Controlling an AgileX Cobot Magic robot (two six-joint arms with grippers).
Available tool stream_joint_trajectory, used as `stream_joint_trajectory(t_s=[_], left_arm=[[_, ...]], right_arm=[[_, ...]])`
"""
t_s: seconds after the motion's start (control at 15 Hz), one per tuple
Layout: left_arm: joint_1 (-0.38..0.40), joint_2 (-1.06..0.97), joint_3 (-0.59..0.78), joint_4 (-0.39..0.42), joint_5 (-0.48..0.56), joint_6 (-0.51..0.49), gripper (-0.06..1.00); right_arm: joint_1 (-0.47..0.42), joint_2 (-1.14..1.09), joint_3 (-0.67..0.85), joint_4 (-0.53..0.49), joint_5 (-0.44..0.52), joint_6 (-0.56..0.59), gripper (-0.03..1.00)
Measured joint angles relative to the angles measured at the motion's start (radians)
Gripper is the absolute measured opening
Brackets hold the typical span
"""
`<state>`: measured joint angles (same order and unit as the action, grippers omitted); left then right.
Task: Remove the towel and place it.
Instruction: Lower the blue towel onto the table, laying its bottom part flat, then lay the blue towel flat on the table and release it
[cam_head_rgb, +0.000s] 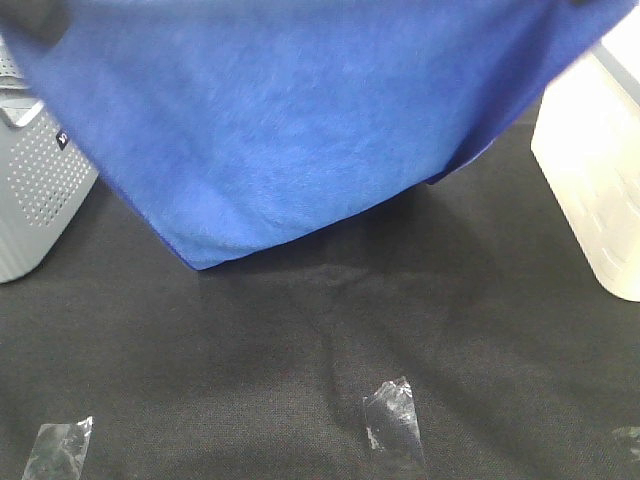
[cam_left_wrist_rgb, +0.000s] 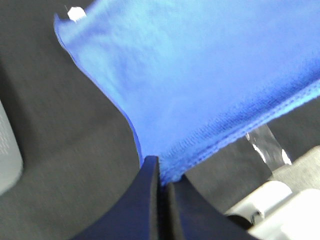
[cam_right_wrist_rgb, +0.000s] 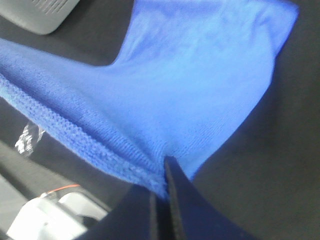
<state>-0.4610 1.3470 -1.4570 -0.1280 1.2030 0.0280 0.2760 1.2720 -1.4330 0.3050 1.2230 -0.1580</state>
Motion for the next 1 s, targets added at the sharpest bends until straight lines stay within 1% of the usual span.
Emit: stream_joint_trajectory(t_s=[0.2,0.47,0.67,0.8,1.0], left_arm=[[0.0,-0.126,0.126,-0.035,-0.006,0.005,0.0],[-0.002,-0.238,0.211,-0.078,-0.011,0.026,0.0],[-0.002,-0.278,0.293,-0.15,-0.011,0.044,0.0],[-0.002,-0.314,0.382,-0.204,-0.011,0.046,0.0],[-0.002,-0.363,0.507,-0.271,-0.012,0.046,0.0]], right_arm=[[0.004,-0.097,0.109,0.061,-0.001,0.031,0.03],[0.004,-0.227,0.239,0.141,-0.004,0.069,0.03],[0.004,-0.319,0.345,0.153,-0.005,0.103,0.03],[0.004,-0.374,0.433,0.174,-0.005,0.128,0.03],[0.004,-0.391,0.502,0.183,-0.006,0.131,0.03]])
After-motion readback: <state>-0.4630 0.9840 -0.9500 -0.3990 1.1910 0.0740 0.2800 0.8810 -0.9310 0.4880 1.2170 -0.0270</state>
